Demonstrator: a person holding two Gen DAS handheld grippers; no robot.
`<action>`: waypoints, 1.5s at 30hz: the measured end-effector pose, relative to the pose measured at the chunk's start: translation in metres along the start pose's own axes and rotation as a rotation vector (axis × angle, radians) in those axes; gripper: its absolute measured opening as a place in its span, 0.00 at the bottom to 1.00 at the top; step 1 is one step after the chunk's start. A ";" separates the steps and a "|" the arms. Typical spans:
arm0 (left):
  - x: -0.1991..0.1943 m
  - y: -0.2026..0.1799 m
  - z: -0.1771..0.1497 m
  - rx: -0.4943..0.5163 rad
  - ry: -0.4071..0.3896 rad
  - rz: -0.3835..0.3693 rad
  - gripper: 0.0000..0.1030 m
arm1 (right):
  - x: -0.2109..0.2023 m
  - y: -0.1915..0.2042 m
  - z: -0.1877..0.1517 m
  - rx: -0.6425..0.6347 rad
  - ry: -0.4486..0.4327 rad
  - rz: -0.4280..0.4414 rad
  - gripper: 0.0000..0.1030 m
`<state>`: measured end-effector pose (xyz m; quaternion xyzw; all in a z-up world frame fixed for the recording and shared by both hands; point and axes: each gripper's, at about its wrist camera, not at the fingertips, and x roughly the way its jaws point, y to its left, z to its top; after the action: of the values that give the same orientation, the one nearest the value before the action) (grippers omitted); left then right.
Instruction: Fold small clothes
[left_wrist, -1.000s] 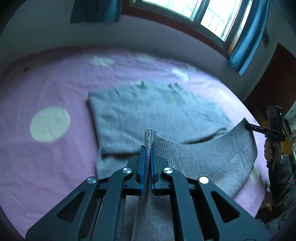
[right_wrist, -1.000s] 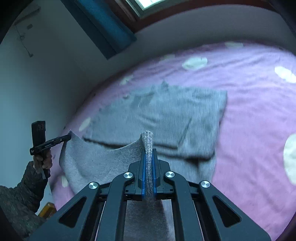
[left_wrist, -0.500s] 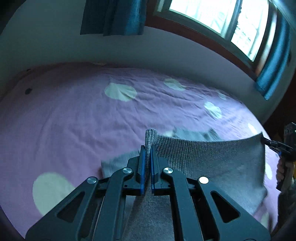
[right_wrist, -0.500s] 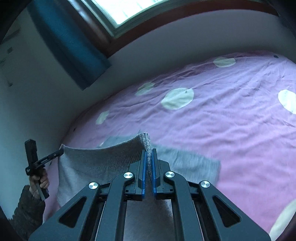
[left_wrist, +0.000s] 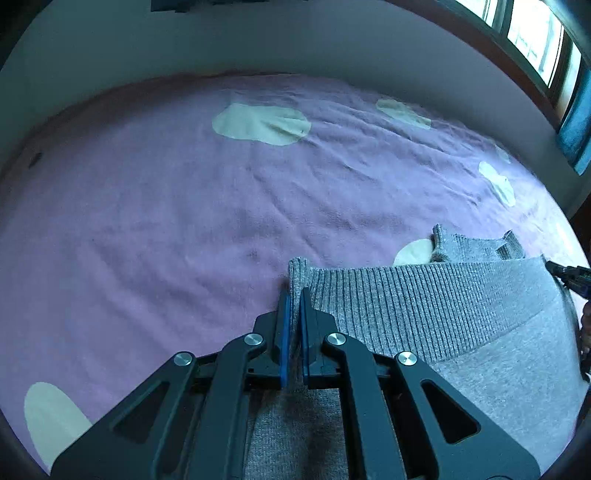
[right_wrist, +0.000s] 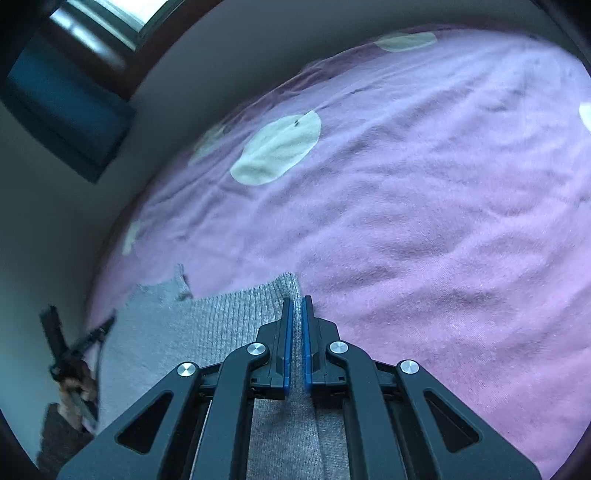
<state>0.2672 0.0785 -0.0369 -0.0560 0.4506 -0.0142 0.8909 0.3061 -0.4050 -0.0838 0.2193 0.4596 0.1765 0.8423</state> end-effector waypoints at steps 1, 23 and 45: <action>-0.001 0.001 0.001 -0.005 0.001 -0.007 0.05 | 0.001 -0.001 0.000 0.000 0.002 0.000 0.04; -0.117 -0.019 -0.140 0.038 0.019 -0.276 0.55 | -0.123 0.018 -0.154 0.060 -0.075 0.081 0.52; -0.157 0.042 -0.174 -0.256 -0.155 -0.330 0.55 | -0.116 0.091 -0.188 0.106 -0.068 0.352 0.55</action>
<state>0.0334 0.1173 -0.0183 -0.2426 0.3635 -0.0983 0.8940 0.0774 -0.3472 -0.0449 0.3463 0.3940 0.2889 0.8008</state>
